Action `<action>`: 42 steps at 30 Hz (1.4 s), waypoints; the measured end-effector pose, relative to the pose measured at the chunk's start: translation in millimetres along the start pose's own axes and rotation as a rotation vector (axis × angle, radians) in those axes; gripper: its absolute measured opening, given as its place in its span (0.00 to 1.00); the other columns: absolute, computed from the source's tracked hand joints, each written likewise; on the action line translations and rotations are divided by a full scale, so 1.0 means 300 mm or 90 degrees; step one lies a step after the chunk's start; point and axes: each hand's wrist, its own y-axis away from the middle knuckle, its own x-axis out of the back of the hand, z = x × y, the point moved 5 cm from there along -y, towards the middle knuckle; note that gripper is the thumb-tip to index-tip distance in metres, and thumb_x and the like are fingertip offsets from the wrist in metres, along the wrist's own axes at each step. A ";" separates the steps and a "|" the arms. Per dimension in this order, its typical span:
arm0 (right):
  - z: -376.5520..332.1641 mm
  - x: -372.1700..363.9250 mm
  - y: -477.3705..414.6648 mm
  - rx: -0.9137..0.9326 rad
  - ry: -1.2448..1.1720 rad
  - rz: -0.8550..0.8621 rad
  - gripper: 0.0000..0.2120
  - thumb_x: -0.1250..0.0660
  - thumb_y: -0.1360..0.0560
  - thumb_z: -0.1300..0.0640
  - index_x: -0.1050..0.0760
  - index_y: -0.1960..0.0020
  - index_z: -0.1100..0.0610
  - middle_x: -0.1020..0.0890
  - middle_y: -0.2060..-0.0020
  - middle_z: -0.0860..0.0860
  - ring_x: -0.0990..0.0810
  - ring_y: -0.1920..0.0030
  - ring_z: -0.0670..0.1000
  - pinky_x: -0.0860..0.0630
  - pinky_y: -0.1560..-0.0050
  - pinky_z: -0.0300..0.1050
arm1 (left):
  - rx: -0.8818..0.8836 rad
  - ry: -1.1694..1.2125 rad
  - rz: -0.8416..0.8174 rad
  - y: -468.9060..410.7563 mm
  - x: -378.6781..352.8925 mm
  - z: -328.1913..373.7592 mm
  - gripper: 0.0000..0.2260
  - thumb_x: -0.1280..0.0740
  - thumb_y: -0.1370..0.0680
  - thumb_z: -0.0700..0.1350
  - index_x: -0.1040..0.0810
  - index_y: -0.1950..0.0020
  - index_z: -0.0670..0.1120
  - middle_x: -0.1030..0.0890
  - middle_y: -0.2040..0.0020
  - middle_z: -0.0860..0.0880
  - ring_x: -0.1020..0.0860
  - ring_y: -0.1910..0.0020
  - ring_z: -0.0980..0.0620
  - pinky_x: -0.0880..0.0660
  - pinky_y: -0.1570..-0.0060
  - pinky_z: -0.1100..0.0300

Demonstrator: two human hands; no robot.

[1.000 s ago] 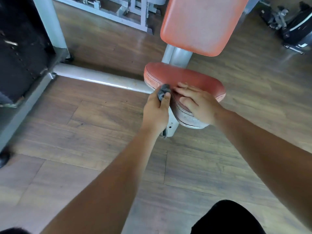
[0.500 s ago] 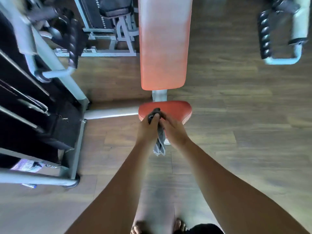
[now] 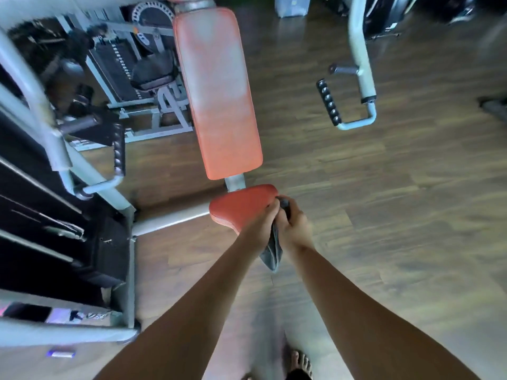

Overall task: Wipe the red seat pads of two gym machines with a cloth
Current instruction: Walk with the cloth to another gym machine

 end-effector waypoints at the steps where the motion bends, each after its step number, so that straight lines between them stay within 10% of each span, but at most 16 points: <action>1: 0.008 0.040 0.009 -0.001 0.010 0.028 0.14 0.40 0.22 0.46 0.24 0.38 0.46 0.16 0.53 0.47 0.19 0.52 0.52 0.24 0.52 0.45 | -0.029 -0.062 -0.036 0.004 -0.027 0.010 0.21 0.37 0.25 0.63 0.17 0.45 0.50 0.15 0.46 0.46 0.18 0.41 0.49 0.26 0.32 0.49; 5: 0.053 0.225 0.036 -0.026 0.031 0.127 0.13 0.36 0.21 0.53 0.22 0.38 0.49 0.18 0.56 0.45 0.19 0.53 0.50 0.30 0.57 0.38 | -0.094 -0.313 -0.135 0.005 -0.155 0.052 0.22 0.39 0.25 0.70 0.18 0.49 0.55 0.15 0.53 0.49 0.17 0.49 0.48 0.25 0.37 0.39; 9: 0.136 0.464 0.025 -0.051 0.062 0.179 0.14 0.34 0.22 0.50 0.22 0.37 0.51 0.15 0.51 0.54 0.17 0.49 0.56 0.23 0.51 0.45 | -0.127 -0.411 -0.180 -0.037 -0.299 0.105 0.23 0.36 0.19 0.63 0.24 0.27 0.54 0.23 0.33 0.59 0.27 0.35 0.60 0.30 0.37 0.62; 15: 0.294 0.923 -0.057 -0.093 0.106 0.218 0.16 0.32 0.23 0.47 0.21 0.37 0.48 0.15 0.46 0.52 0.19 0.43 0.54 0.28 0.47 0.40 | -0.251 -0.724 -0.222 -0.231 -0.656 0.168 0.31 0.32 0.23 0.63 0.29 0.23 0.51 0.27 0.24 0.51 0.29 0.25 0.51 0.33 0.28 0.56; 28: 0.457 1.831 -0.583 -0.125 0.198 0.193 0.17 0.31 0.24 0.44 0.22 0.37 0.47 0.16 0.46 0.53 0.20 0.45 0.56 0.32 0.52 0.38 | -0.318 -0.905 -0.234 -0.715 -1.568 0.392 0.27 0.35 0.19 0.59 0.31 0.22 0.51 0.28 0.25 0.48 0.32 0.26 0.45 0.30 0.30 0.50; 42: 0.349 2.080 -1.675 -0.074 0.226 0.147 0.17 0.32 0.23 0.46 0.22 0.36 0.49 0.17 0.46 0.53 0.20 0.45 0.56 0.29 0.51 0.40 | -0.274 -0.962 -0.186 -1.679 -1.790 0.855 0.25 0.36 0.19 0.57 0.31 0.23 0.51 0.29 0.26 0.47 0.34 0.25 0.45 0.29 0.31 0.47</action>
